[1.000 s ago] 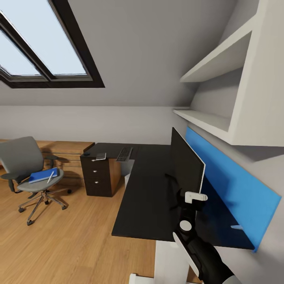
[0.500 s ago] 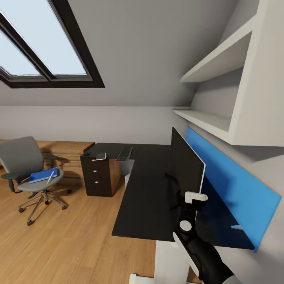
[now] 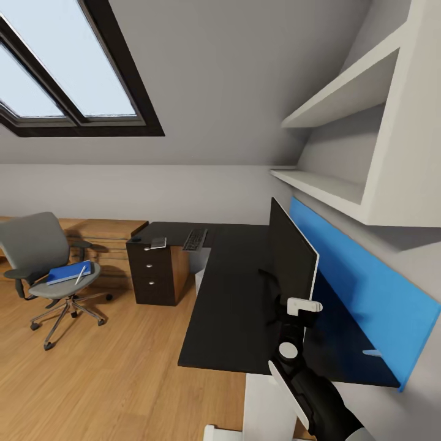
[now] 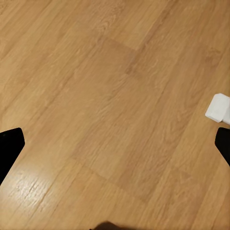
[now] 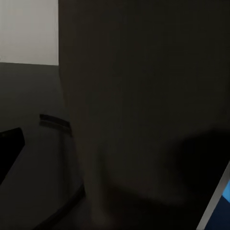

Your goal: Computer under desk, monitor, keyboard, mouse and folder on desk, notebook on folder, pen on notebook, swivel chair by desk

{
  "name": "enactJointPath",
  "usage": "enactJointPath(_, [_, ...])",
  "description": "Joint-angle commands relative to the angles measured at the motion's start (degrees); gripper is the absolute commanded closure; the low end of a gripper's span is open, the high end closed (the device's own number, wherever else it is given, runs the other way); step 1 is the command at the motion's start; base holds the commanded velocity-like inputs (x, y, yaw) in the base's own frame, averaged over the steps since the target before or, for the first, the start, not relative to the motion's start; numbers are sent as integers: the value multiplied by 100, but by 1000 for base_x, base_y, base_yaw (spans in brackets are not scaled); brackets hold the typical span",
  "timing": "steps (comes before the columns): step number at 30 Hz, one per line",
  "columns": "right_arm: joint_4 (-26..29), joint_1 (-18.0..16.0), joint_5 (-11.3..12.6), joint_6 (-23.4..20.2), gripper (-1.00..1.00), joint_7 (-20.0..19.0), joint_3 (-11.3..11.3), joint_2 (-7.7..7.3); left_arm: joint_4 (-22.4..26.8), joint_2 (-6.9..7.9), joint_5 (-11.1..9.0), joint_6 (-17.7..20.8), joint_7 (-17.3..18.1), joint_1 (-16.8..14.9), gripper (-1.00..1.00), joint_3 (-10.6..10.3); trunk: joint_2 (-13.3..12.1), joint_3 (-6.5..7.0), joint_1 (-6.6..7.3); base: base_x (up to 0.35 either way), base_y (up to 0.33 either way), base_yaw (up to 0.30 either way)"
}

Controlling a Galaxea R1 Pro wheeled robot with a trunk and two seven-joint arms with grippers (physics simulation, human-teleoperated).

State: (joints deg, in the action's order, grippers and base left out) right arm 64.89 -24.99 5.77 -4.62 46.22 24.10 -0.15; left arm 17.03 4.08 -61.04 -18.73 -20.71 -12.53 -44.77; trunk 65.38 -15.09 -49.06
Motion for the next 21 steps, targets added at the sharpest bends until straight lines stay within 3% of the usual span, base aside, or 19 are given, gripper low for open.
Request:
enactJointPath(1, [7,-6,21,-47,-100,36,16,-3,12,6,-40,-17,-39,-4,-100,-49,5,-8,0,0,2,0])
enactJointPath(14, [6,-6,21,-47,-100,36,16,-3,13,6,-40,-17,-39,-4,-100,-49,5,-8,0,-2,0,0])
enactJointPath(21, [6,-6,21,-47,-100,36,16,-3,12,6,-40,-17,-39,-4,-100,-49,5,-8,0,-108,-65,0])
